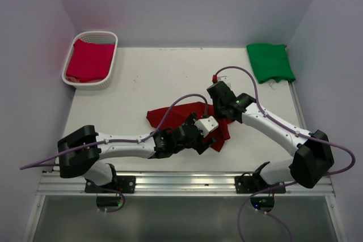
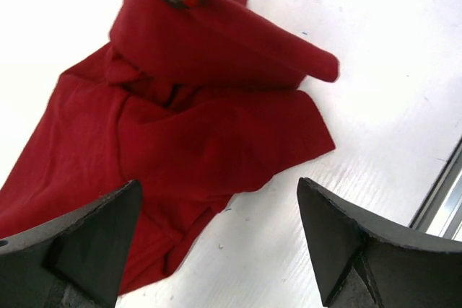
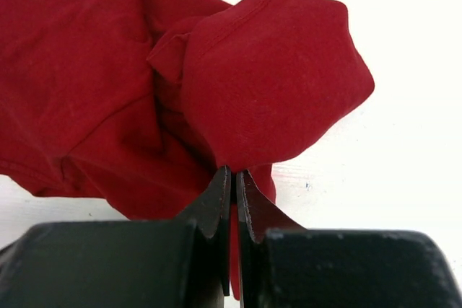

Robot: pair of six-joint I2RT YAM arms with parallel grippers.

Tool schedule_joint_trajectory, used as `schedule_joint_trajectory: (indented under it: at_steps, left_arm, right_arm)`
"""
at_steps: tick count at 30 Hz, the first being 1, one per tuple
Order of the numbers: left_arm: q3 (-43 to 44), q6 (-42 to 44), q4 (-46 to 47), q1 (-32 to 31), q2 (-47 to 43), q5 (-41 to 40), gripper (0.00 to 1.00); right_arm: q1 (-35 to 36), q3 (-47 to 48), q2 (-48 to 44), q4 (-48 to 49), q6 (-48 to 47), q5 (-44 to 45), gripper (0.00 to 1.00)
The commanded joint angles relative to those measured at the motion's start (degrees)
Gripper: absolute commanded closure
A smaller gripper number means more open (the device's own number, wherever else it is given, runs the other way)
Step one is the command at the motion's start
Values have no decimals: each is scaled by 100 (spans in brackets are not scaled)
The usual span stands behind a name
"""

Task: Fold and stack the t-shirts
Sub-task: Flatten the tshirt out

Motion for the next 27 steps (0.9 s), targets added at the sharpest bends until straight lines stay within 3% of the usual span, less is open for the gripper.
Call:
schedule_joint_trajectory:
  at_steps: [1, 9, 16, 19, 23, 25, 27]
  left_arm:
    - [-121, 638, 1117, -91, 217, 296, 8]
    - [-341, 1034, 2251, -82, 1034, 569, 15]
    - [-60, 964, 2305, -30, 1746, 630, 24]
    - [-42, 885, 2270, 85, 1808, 666, 33]
    - [2, 850, 2147, 155, 1817, 552, 62]
    - [63, 823, 2033, 164, 1782, 525, 71]
    - [204, 814, 1761, 164, 1712, 473, 100]
  right_arm:
    - [-108, -8, -52, 201, 105, -29, 100]
    - [-205, -44, -201, 184, 105, -108, 100]
    - [-275, -78, -438, 131, 113, -73, 100]
    - [-310, -87, -500, 114, 96, -73, 100]
    - [-336, -105, -518, 114, 78, -81, 100]
    - [-345, -123, -526, 114, 78, -81, 100]
    - [-363, -123, -535, 114, 78, -81, 100]
